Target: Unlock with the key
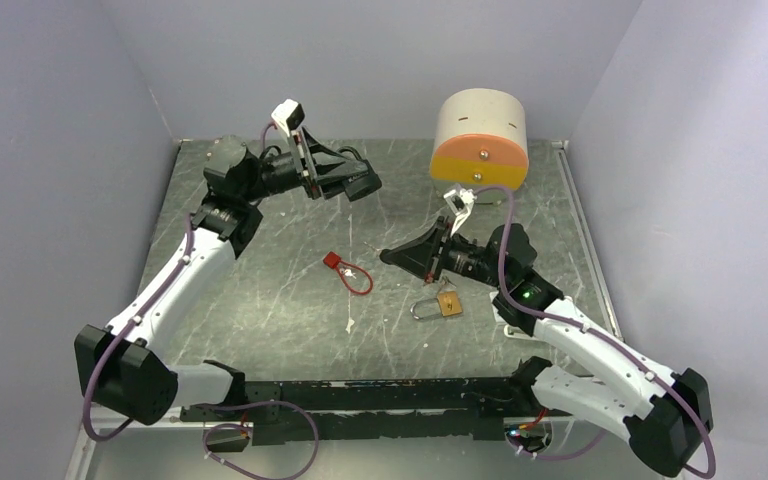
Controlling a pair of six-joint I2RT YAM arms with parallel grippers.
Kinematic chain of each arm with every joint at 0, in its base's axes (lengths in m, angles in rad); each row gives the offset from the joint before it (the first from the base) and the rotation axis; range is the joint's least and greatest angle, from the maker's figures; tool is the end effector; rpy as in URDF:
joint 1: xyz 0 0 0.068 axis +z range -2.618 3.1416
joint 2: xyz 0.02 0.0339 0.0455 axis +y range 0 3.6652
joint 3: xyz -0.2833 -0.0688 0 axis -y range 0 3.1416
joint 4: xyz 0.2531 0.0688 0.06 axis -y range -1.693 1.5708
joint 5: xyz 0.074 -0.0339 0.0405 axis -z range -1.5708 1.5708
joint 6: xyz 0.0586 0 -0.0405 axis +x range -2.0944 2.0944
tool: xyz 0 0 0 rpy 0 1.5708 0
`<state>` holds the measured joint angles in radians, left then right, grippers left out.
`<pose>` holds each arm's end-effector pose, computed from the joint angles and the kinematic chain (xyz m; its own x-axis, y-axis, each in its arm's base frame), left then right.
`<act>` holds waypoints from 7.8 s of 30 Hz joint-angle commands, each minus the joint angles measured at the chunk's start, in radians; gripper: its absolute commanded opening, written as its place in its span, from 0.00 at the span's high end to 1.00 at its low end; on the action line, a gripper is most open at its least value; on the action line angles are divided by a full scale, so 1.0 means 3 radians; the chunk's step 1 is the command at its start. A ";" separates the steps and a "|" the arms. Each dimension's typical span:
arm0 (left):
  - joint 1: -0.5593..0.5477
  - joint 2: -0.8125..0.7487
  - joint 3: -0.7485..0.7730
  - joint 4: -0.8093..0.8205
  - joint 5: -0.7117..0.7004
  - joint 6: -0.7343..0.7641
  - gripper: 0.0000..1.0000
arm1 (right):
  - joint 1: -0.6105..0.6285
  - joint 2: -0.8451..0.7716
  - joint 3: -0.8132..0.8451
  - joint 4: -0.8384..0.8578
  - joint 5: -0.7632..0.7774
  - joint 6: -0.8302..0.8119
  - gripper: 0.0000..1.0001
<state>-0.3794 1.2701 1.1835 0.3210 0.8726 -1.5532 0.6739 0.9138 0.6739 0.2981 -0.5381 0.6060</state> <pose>0.2639 -0.1536 0.4479 -0.9262 -0.3226 -0.1950 0.2321 -0.0804 -0.9694 0.1619 0.1677 0.3432 -0.4956 0.2301 -0.8375 -0.7949 0.2684 0.5441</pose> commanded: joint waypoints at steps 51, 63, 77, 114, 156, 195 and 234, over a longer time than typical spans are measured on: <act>0.0181 -0.0228 -0.0232 0.0519 0.0000 0.0187 0.97 | -0.0005 0.1014 0.1031 0.0725 0.0902 0.2298 1.00; 0.0170 -0.0406 -0.0433 0.0328 -0.0187 0.0343 0.97 | -0.0055 0.1321 0.1319 0.0424 0.1094 0.2545 1.00; 0.0145 -0.0532 -0.0606 0.0718 -0.0260 0.1034 0.98 | -0.0273 0.1801 0.1024 0.1669 0.0444 0.3644 1.00; 0.0114 -0.0267 -0.0257 0.0056 0.1393 0.3040 0.98 | -0.0778 0.1275 0.1828 -0.0606 -0.0691 0.0016 0.28; 0.0111 0.0042 0.0277 -0.1618 0.1510 0.3963 0.97 | -0.0098 0.1863 0.2722 -0.0978 -0.1032 -0.0220 0.80; 0.0114 -0.0554 -0.0822 -0.2357 -0.1232 0.3523 0.18 | -0.0607 0.2615 0.2187 -0.1708 0.1299 0.0267 1.00; 0.0114 -0.0271 -0.0666 -0.2576 -0.1575 0.3537 0.20 | -0.0732 0.4394 0.3784 -0.1179 0.1154 -0.0362 0.35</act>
<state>-0.3439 1.1900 0.9390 -0.4400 0.4702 -0.4915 0.4526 2.3409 1.7798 -0.0326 -0.2745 0.5655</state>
